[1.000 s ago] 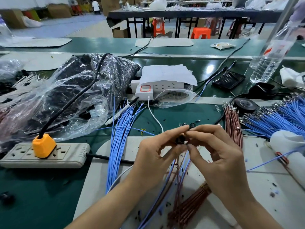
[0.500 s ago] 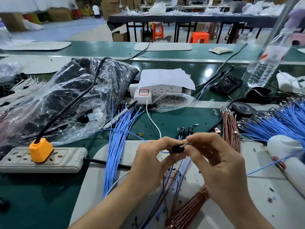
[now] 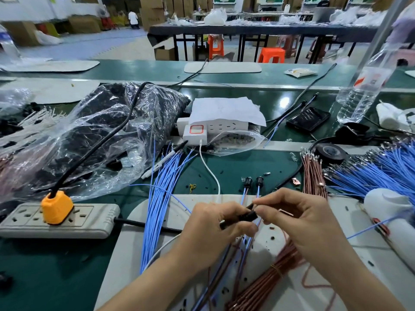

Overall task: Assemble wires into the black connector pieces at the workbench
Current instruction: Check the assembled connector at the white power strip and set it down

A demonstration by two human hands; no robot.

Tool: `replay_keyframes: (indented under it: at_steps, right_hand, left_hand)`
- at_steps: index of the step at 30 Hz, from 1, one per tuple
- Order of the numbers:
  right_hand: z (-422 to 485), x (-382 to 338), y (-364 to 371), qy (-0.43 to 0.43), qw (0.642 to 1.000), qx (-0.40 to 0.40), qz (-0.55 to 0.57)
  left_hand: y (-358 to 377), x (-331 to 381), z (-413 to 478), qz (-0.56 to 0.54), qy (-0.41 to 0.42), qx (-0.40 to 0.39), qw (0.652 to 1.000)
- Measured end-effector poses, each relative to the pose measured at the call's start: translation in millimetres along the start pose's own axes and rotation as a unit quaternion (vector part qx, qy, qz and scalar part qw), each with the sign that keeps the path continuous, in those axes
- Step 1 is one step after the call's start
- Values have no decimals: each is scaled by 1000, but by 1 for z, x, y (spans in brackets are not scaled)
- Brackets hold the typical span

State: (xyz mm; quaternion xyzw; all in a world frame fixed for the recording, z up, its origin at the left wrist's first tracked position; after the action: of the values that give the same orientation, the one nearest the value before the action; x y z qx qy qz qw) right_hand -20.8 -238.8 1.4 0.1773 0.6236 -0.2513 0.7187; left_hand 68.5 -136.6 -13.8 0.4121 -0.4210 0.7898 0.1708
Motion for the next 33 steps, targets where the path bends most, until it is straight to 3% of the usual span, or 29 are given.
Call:
replay_keyframes:
  at_steps: [5, 11, 18, 26, 33]
  right_hand:
    - [0, 6, 1, 67, 994, -43, 70]
    - [-2, 22, 3, 130, 974, -8, 183]
    - [-2, 25, 2, 127, 975, 18, 184]
    - [1, 4, 3, 30, 994, -12, 100]
    - [1, 8, 2, 56, 994, -28, 95]
  left_hand:
    - [6, 0, -1, -27, -4, -30, 999]
    - [2, 1, -1, -29, -7, -11, 999]
    - [-1, 1, -1, -18, -9, 0, 1000]
    - [-3, 4, -1, -19, -1, -7, 1000]
    - [1, 3, -2, -18, 11, -5, 1000]
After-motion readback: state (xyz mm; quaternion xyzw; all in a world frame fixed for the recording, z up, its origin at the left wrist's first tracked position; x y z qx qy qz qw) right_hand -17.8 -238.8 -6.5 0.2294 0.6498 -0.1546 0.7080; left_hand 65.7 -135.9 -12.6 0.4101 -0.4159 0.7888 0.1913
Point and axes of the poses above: each hand's wrist, its own z-axis towards the middle knuckle, its own y-axis out of the palm, x = y × z, the point moved 9 cm from there along z, towards the middle knuckle, and after that the axes turned 7 degrees about z, right-handed, at the moved point
